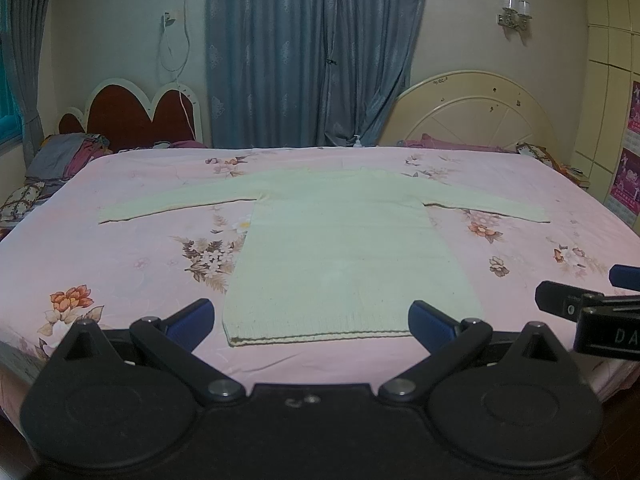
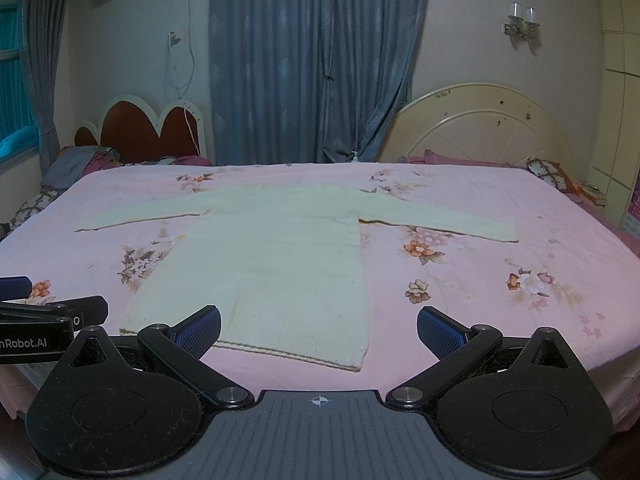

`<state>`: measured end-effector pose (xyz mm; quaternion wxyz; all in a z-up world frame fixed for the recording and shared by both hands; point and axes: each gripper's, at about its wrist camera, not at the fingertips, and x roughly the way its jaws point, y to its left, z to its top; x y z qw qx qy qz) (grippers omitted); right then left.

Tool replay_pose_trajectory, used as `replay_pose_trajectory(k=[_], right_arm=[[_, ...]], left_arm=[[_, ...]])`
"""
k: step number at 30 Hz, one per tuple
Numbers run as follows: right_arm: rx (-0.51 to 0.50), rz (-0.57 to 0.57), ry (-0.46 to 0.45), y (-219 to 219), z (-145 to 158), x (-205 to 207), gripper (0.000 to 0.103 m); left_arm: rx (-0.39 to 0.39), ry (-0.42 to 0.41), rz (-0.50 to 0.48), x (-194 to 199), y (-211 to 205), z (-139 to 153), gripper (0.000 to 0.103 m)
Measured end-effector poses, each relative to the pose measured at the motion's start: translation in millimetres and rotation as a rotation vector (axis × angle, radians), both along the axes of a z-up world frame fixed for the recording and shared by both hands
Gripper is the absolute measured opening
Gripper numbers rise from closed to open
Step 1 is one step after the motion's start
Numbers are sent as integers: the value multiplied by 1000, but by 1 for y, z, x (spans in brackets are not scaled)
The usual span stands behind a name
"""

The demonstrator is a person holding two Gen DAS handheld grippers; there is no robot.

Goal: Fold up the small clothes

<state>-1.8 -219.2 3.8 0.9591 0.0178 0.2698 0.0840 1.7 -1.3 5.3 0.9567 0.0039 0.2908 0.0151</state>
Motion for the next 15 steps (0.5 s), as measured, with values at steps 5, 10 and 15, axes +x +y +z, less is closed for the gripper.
replay_pose_trajectory(k=[5,10,15], right_arm=[[2,2,0,0,0,-1,103],[5,0,0,1,-1,1,103],[7,-17,-1,0,0,10,103]], left_arm=[[0,4,1,0,0,0,103],[4,11,5,4,4,-3,103],[-4,5,3,20,8,-5,103]])
